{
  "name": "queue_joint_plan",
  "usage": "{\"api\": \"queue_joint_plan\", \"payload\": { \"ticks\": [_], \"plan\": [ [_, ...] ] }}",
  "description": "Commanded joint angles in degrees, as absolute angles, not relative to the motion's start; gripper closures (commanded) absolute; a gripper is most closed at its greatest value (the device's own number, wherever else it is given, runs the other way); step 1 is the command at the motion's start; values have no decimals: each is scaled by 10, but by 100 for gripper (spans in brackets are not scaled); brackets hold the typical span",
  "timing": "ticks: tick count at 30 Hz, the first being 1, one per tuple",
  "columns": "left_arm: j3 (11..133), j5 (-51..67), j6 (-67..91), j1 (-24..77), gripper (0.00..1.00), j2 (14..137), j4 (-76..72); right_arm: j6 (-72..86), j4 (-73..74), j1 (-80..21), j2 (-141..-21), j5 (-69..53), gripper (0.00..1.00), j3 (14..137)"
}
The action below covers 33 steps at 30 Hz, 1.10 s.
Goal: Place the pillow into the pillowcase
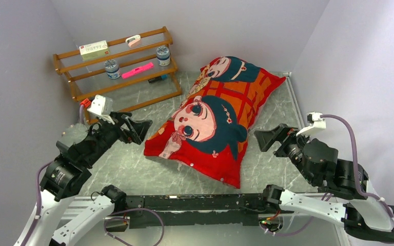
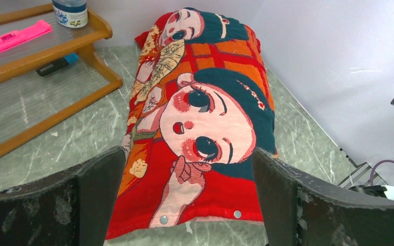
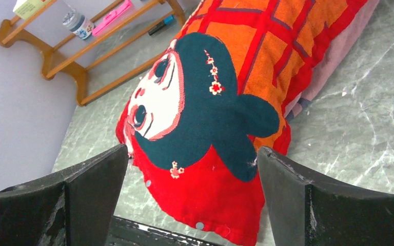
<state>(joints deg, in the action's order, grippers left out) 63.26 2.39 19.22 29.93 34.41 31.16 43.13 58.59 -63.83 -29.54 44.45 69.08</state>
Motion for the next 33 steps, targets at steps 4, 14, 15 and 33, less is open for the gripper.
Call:
{"api": "queue_joint_plan", "payload": {
  "ticks": [4,14,15,33],
  "plan": [
    [621,15,200,298,3,328,266,421,543,-637,-296,443,0,683],
    [614,6,203,298,3,323,263,416,530,-638,-308,440,0,685],
    [617,2,203,298,3,323,268,420,531,-638,-310,440,0,685],
    [623,-27,188,298,3,312,264,414,502,-637,-284,449,0,672]
  ]
}}
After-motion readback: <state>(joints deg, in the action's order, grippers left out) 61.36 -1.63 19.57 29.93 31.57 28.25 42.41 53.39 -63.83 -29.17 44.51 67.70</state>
